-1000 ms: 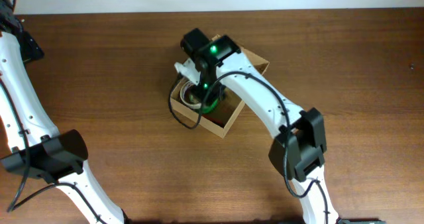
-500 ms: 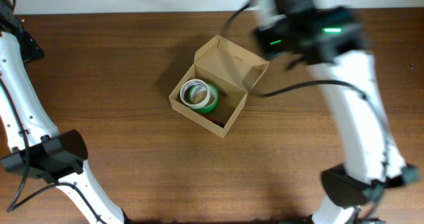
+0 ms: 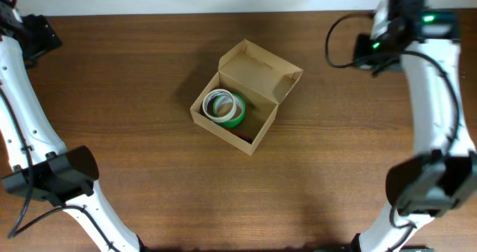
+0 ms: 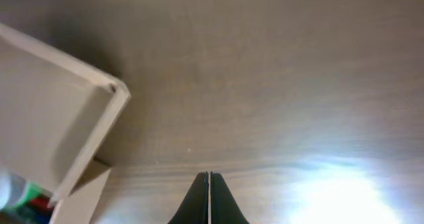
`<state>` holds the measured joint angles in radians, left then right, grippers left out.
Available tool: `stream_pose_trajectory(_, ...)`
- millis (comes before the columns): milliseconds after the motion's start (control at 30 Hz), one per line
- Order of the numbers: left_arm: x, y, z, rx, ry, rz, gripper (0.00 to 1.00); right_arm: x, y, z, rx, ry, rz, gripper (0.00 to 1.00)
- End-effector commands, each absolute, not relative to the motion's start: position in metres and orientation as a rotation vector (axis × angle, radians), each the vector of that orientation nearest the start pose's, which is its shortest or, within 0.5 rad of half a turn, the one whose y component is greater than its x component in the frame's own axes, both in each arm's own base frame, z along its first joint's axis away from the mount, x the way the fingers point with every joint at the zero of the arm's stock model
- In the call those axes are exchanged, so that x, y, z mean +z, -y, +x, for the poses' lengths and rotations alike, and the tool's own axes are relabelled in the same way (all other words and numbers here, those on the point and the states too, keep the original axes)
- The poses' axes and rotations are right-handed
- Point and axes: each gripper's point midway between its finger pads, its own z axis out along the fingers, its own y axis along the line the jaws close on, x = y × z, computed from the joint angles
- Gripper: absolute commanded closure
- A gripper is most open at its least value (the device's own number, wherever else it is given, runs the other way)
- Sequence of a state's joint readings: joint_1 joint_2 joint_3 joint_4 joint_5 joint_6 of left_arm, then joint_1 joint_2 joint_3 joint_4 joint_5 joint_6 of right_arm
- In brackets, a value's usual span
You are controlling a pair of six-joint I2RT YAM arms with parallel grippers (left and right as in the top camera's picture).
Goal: Pack container
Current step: 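Retract the right gripper and bring both grippers to the box lid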
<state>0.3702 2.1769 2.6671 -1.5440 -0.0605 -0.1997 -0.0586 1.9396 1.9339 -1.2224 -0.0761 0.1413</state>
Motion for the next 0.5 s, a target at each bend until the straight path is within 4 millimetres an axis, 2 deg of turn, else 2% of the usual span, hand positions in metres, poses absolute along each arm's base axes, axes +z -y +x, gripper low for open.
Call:
stream_pose_trajectory(0, 0.281, -0.135, 0.461, -0.112, -2.574, -0.516, 0.50, 0.143, -0.018, 0.438, 0.268, -2.863, 0.347, 0.96)
stream_pose_trajectory(67, 0.273, -0.126, 0.462, -0.071, -2.617, -0.471, 0.57, 0.118, -0.032, 0.438, 0.314, -2.896, 0.375, 0.96)
stream_pose_trajectory(100, 0.270, -0.122, 0.463, -0.049, -2.633, -0.459, 0.63, 0.105, -0.040, 0.438, 0.341, -2.916, 0.391, 0.96)
stream_pose_trajectory(167, 0.266, -0.114, 0.466, -0.027, -2.647, -0.435, 0.71, 0.087, -0.056, 0.440, 0.400, -2.937, 0.375, 0.96)
stream_pose_trajectory(200, 0.263, -0.109, 0.469, -0.021, -2.655, -0.417, 0.72, 0.079, -0.067, 0.442, 0.445, -2.947, 0.355, 0.96)
stream_pose_trajectory(367, 0.248, -0.085, 0.479, -0.002, -2.698, -0.346, 0.72, 0.060, -0.113, 0.459, 0.635, -2.908, 0.234, 0.96)
stream_pose_trajectory(467, 0.232, -0.072, 0.484, -0.004, -2.741, -0.313, 0.71, 0.062, -0.140, 0.471, 0.757, -2.844, 0.153, 0.96)
